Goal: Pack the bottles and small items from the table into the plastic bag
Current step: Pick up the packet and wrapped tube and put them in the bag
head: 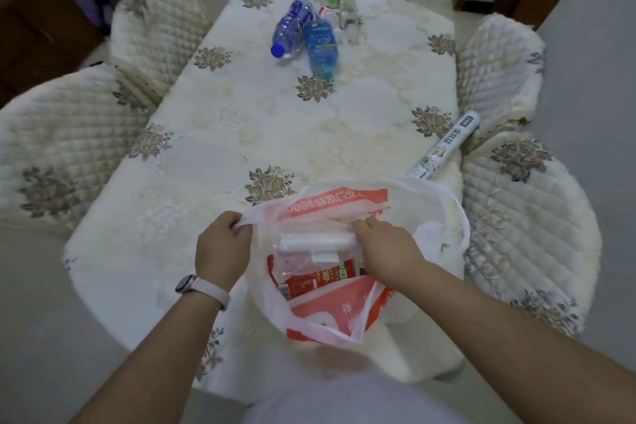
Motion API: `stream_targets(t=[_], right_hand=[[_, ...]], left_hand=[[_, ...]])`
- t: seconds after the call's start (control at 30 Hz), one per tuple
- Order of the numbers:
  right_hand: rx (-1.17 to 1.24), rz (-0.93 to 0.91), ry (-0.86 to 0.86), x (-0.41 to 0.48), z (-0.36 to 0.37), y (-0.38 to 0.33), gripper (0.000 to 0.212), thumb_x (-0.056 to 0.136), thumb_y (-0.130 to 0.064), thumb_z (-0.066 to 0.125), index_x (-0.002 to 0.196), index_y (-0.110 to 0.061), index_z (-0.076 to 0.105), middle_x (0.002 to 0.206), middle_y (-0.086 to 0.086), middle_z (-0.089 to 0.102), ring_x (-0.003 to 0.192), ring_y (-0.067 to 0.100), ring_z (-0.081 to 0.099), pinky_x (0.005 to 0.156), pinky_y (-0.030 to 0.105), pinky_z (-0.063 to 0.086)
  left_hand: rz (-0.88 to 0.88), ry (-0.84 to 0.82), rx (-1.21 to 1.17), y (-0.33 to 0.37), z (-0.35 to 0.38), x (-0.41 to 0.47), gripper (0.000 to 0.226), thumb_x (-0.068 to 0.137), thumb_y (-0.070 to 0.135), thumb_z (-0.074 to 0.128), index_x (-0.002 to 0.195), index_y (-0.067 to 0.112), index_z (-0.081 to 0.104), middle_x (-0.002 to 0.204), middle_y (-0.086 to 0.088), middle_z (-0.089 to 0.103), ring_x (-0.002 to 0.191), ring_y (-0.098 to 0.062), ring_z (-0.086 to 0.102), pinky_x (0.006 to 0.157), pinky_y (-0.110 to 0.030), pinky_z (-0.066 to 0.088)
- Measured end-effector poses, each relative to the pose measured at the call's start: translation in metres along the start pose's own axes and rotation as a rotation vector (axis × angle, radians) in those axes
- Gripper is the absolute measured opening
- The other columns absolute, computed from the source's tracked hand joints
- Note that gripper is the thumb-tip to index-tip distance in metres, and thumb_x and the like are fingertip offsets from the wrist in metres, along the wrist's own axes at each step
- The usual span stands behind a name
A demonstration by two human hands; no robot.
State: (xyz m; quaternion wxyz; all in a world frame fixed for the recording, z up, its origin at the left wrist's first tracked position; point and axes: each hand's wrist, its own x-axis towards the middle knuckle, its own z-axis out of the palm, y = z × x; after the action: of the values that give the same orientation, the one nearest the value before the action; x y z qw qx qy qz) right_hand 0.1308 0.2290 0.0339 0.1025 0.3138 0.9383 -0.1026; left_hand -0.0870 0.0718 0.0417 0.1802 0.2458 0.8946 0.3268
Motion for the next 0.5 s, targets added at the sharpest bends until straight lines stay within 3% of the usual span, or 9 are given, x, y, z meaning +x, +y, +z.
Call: stream_targets(t=[0.17, 0.33, 0.43, 0.5], right_hand=[[-0.027, 0.046, -0.062, 0.008, 0.012, -0.022, 0.047, 0.087, -0.007, 0.047, 0.132, -0.017, 0.044, 0.123, 0.008, 0.054, 0.110, 0.028, 0.052, 0.077, 0.036, 0.040], [-0.082, 0.105, -0.116, 0.016, 0.022, -0.040, 0.048, 0.088, -0.011, 0.048, 0.135, -0.014, 0.043, 0.126, 0.010, 0.054, 0.111, 0.030, 0.054, 0.083, 0.038, 0.045], [-0.089, 0.144, -0.111, 0.009, 0.020, -0.047, 0.050, 0.089, -0.020, 0.048, 0.139, -0.013, 0.040, 0.130, 0.010, 0.053, 0.113, 0.029, 0.053, 0.088, 0.039, 0.044], [-0.095, 0.156, -0.070, 0.003, 0.017, -0.049, 0.053, 0.090, -0.028, 0.048, 0.140, -0.013, 0.039, 0.132, 0.010, 0.052, 0.115, 0.028, 0.053, 0.091, 0.038, 0.044]], left_hand=[[0.000, 0.046, -0.248, 0.005, -0.013, 0.019, 0.017, 0.090, 0.020, 0.058, 0.075, 0.015, 0.062, 0.069, -0.002, 0.061, 0.063, -0.017, 0.051, 0.057, -0.029, 0.039], [0.045, 0.052, -0.388, 0.006, -0.022, 0.042, 0.016, 0.091, 0.019, 0.059, 0.076, 0.013, 0.061, 0.065, 0.005, 0.056, 0.060, -0.012, 0.048, 0.058, -0.029, 0.039], [0.119, -0.056, -0.298, 0.001, -0.025, 0.045, 0.005, 0.090, 0.022, 0.060, 0.085, 0.022, 0.060, 0.077, 0.012, 0.061, 0.070, -0.008, 0.056, 0.058, -0.024, 0.040], [0.182, -0.101, -0.301, -0.002, -0.028, 0.041, 0.014, 0.089, 0.022, 0.064, 0.099, 0.029, 0.058, 0.089, 0.018, 0.061, 0.079, 0.001, 0.057, 0.063, -0.018, 0.041]])
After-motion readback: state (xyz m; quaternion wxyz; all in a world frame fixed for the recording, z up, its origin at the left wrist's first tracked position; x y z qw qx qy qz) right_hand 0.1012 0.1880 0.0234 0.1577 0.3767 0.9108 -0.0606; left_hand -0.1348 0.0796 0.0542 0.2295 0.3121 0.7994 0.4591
